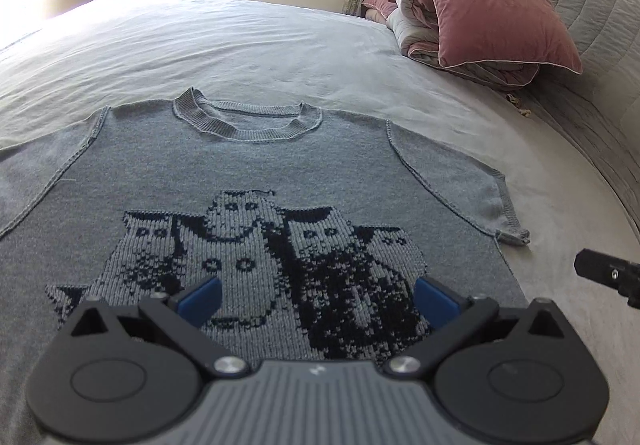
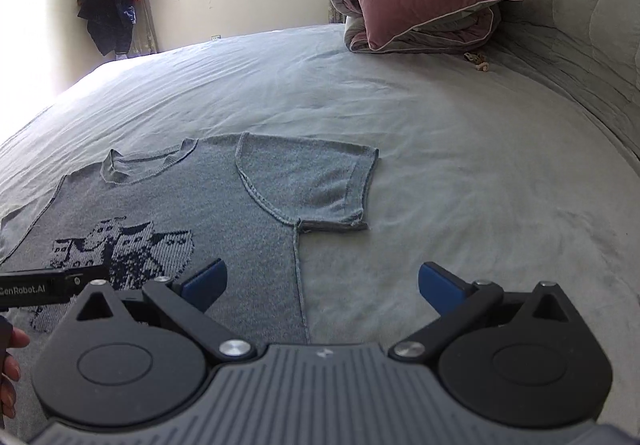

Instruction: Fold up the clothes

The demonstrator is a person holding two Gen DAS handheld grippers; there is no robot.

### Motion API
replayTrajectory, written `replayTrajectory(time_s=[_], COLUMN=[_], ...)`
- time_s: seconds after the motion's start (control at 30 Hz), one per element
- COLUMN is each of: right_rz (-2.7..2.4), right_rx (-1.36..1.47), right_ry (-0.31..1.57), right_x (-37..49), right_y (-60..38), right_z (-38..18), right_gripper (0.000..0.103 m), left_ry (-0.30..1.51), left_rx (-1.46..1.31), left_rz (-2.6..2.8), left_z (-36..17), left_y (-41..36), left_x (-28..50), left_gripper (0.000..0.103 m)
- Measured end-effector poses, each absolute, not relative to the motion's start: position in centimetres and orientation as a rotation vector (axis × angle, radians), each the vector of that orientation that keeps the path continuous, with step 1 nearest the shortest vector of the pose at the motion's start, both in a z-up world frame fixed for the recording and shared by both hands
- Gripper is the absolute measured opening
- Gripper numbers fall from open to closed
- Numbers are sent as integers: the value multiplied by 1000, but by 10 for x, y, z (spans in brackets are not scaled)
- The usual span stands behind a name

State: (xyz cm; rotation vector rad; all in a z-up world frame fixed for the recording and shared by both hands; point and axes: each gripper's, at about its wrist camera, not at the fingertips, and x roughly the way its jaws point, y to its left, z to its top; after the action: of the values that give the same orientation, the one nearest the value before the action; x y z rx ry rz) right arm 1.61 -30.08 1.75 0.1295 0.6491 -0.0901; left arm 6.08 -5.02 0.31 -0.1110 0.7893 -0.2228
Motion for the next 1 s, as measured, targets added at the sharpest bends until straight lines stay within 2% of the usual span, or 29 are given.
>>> replayTrajectory(time_s=[0.17,0.3,0.57,0.73,0.77,0.83,0.9,0.93,0.97,1.0], right_rz=[-67,-6,2,57,81,130,138,141,144,146], right_rx=[210,288,373,527,542,572,610,629,648,668], right_ry=[616,665,730,605,593,567,545,535,524,513], right_x=[63,94,136,126,125,124,126,127,127,128], right_y=[-309,-322,-357,-379,-384,-393,-401,-404,-408,-411], right_z=[15,-5,-41,-59,-59,-60,-63,-64,-65,-67], right_gripper=[103,103,103,103,103,103,95,87,84,83], left_ry=[807,796,698,572,574,599,629,645,660,668], left_rx=[-74,-52,51,51,25,-46,-123,-160,-197,-227], left_rz=[-224,-240,-350,-470,-482,-496,-480,-467,-455,-455], left_z=[3,6,6,-9,-14,-20,-22,-23,-24,-25], left_y=[-62,-71,-93,-95,-94,-95,-99,-102,-105,-108], left_x=[79,96,147,187,195,210,220,224,229,232], left_gripper=[102,102,102,102,101,91,78,75,68,67])
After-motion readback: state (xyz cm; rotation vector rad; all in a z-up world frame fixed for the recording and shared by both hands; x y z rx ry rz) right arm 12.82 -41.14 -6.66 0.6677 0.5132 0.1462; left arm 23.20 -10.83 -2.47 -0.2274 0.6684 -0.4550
